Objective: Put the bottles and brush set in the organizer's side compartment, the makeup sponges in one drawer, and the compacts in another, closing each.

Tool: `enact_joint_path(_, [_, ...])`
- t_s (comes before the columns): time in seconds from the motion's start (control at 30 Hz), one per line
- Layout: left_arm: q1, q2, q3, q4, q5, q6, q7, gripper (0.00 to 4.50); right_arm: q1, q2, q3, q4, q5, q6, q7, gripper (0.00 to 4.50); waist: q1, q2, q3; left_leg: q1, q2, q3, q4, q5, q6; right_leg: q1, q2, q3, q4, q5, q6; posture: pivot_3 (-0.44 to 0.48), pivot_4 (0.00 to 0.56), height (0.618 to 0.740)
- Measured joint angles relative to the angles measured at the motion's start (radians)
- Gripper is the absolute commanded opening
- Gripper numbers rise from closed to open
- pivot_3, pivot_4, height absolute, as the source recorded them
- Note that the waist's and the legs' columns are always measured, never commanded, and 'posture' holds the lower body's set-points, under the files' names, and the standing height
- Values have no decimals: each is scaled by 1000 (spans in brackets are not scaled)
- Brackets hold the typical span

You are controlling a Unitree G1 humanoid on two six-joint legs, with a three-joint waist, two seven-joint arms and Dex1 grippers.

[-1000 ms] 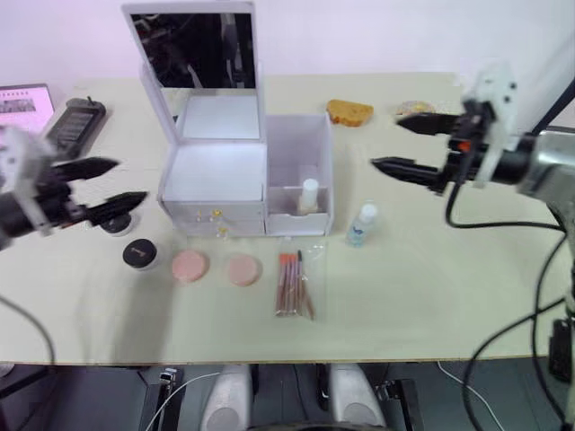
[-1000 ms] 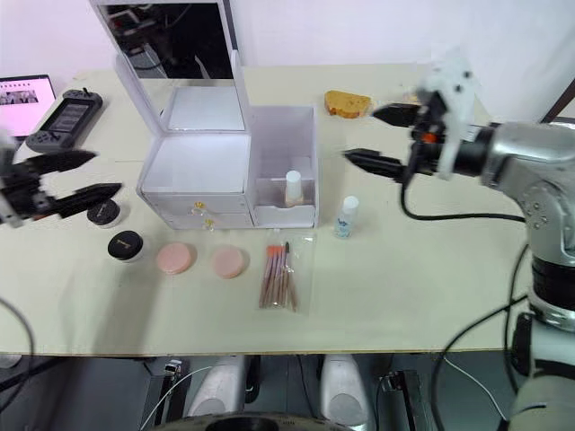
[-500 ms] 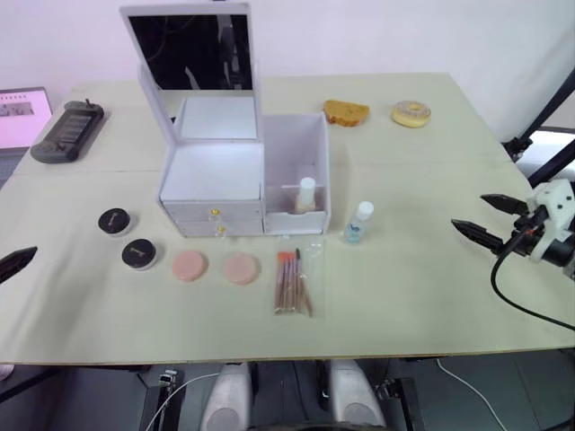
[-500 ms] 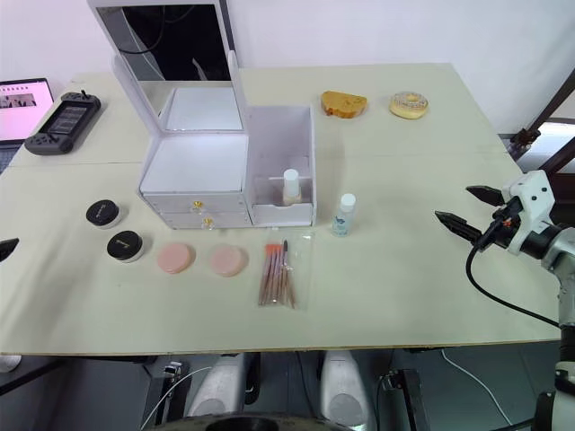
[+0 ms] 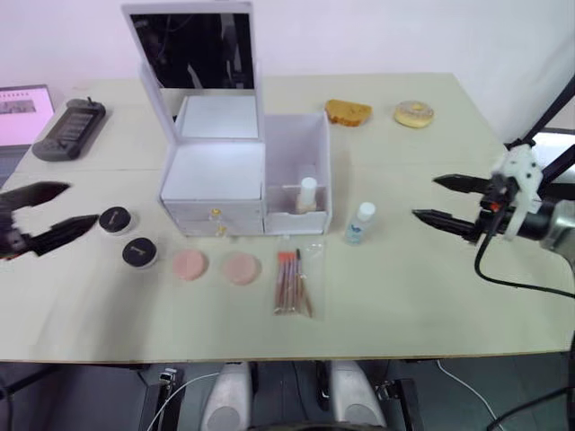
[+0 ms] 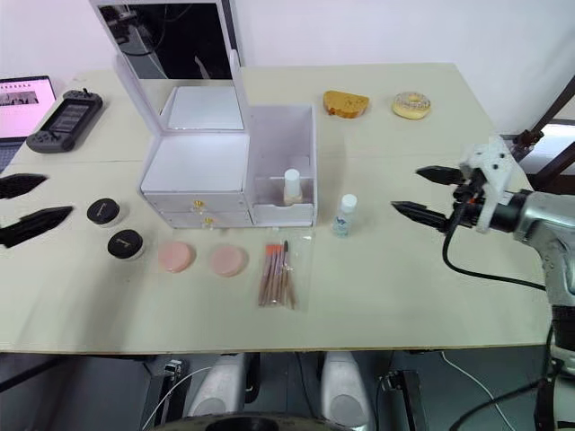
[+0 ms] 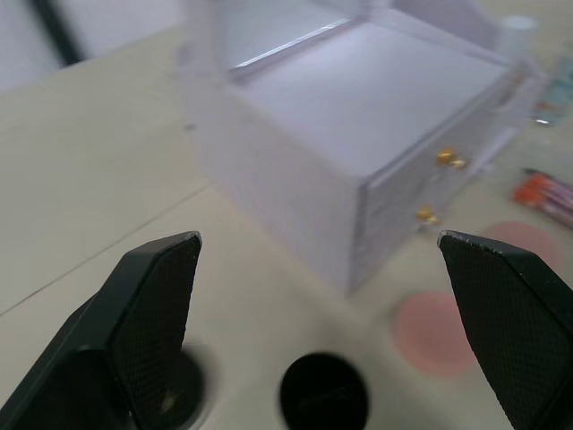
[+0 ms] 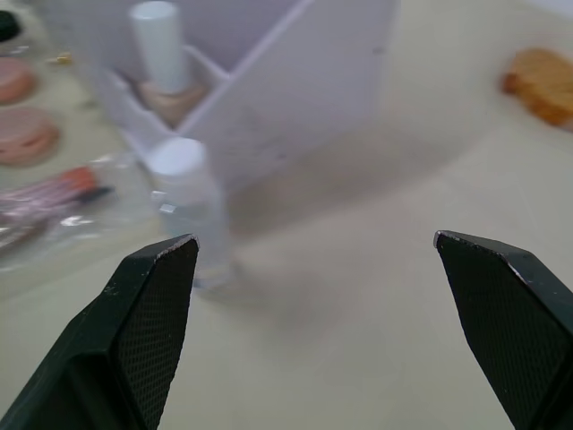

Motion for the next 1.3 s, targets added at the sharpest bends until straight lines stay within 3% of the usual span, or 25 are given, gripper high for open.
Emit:
enact_joint_path(0.2, [-92, -39, -138, -203, -79, 124, 81, 4500, -29, 68, 70, -153, 59, 134, -85, 4464, 1, 0, 0, 0, 1, 0, 1, 0, 0, 0, 3, 2, 0, 0, 0, 0, 150, 740])
enact_joint_path(0.43, [-151, -54, -185, -296, -133, 207, 141, 4500, -75, 169, 147, -103, 5, 124, -178, 4464, 0, 0, 0, 0, 1, -1, 2, 0, 0, 0, 4, 2, 1, 1, -2, 0, 150, 740])
enact_joint_path(0.57, [-149, -58, -185, -324, -147, 231, 162, 4500, -77, 203, 171, -59, -22, 105, -197, 3215, 2, 0, 0, 0, 2, -1, 1, 0, 0, 0, 4, 3, 1, 1, -2, 0, 150, 740])
enact_joint_path(0.97, [-114, -61, -155, -382, -169, 252, 214, 4500, -72, 207, 173, -5, -52, 43, -180, 3215, 1, 0, 0, 0, 2, -1, 2, 0, 0, 0, 5, 3, 1, 1, -2, 0, 150, 740])
enact_joint_path(1.0, [-115, -61, -155, -381, -169, 252, 216, 4500, -72, 213, 173, -3, -52, 42, -180, 2664, 1, 0, 0, 0, 2, -1, 2, 0, 0, 0, 5, 3, 1, 1, -2, 0, 150, 740])
enact_joint_path(1.13, [-119, -61, -155, -381, -172, 252, 224, 4500, -72, 228, 175, 0, -52, 40, -177, 1145, 1, 0, 0, 0, 2, -1, 2, 0, 0, 0, 5, 3, 1, 1, -2, 0, 150, 740])
enact_joint_path(1.3, [-119, -61, -155, -381, -173, 252, 232, 4500, -73, 234, 174, -2, -50, 46, -178, 1131, 1, 0, 0, 0, 2, -1, 2, 0, 0, 0, 5, 3, 1, 1, -2, 0, 150, 740])
